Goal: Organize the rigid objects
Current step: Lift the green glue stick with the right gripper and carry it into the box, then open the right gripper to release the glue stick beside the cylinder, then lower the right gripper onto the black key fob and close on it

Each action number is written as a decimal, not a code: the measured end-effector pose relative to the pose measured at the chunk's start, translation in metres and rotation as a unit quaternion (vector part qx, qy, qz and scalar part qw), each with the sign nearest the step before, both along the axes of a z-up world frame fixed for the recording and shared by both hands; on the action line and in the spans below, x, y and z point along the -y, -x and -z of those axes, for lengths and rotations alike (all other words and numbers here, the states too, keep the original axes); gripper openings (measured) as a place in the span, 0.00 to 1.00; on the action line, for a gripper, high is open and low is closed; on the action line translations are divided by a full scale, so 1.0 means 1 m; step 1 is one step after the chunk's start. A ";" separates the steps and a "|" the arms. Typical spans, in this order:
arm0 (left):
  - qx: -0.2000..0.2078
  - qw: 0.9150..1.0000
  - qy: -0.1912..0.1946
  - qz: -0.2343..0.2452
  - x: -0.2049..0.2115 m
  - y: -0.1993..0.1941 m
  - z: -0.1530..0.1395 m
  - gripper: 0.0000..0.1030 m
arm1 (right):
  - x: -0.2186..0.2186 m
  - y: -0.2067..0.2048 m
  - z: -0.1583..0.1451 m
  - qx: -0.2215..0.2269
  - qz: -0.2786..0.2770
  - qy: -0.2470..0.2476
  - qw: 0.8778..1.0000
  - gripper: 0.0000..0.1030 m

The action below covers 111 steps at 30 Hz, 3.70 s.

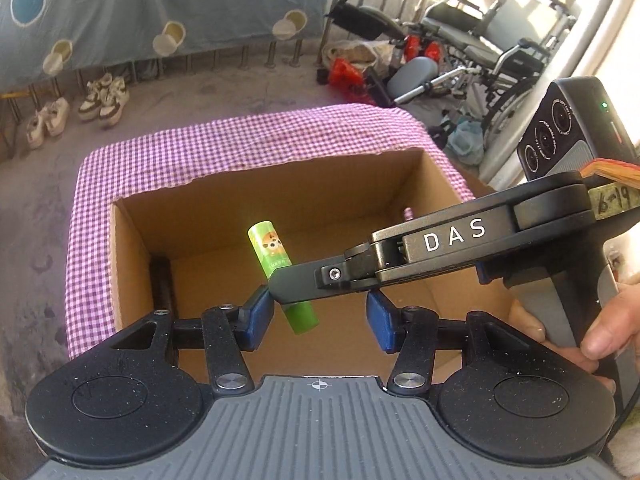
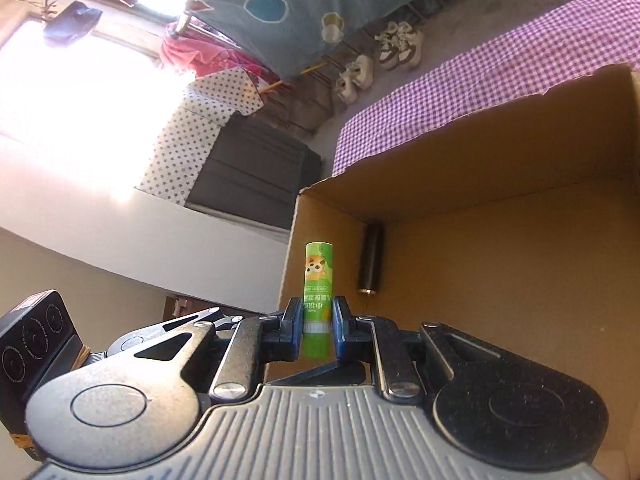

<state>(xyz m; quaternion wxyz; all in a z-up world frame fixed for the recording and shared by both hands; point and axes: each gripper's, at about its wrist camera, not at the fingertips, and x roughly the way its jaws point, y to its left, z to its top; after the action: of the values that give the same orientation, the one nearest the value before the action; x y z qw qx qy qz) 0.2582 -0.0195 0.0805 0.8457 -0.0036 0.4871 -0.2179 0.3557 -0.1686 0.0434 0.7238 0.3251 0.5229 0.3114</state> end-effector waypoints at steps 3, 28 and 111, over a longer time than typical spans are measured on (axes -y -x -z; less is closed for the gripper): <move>-0.025 0.999 -0.016 -0.014 -0.004 -0.021 0.020 0.50 | -0.014 -0.026 0.021 -0.033 0.000 0.010 0.999 0.16; -0.075 0.993 -0.048 -0.075 -0.022 -0.058 0.051 0.54 | -0.059 -0.081 0.107 -0.129 0.051 0.012 0.990 0.22; -0.037 0.997 0.039 0.051 0.095 0.180 0.119 0.59 | 0.131 0.229 0.131 -0.015 0.083 0.010 0.996 0.23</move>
<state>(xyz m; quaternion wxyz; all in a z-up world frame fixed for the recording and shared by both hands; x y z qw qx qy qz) 0.0781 -0.1148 -0.0380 0.8138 -0.0195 0.5092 -0.2792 0.1272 -0.2993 -0.0881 0.7427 0.3644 0.5079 0.2401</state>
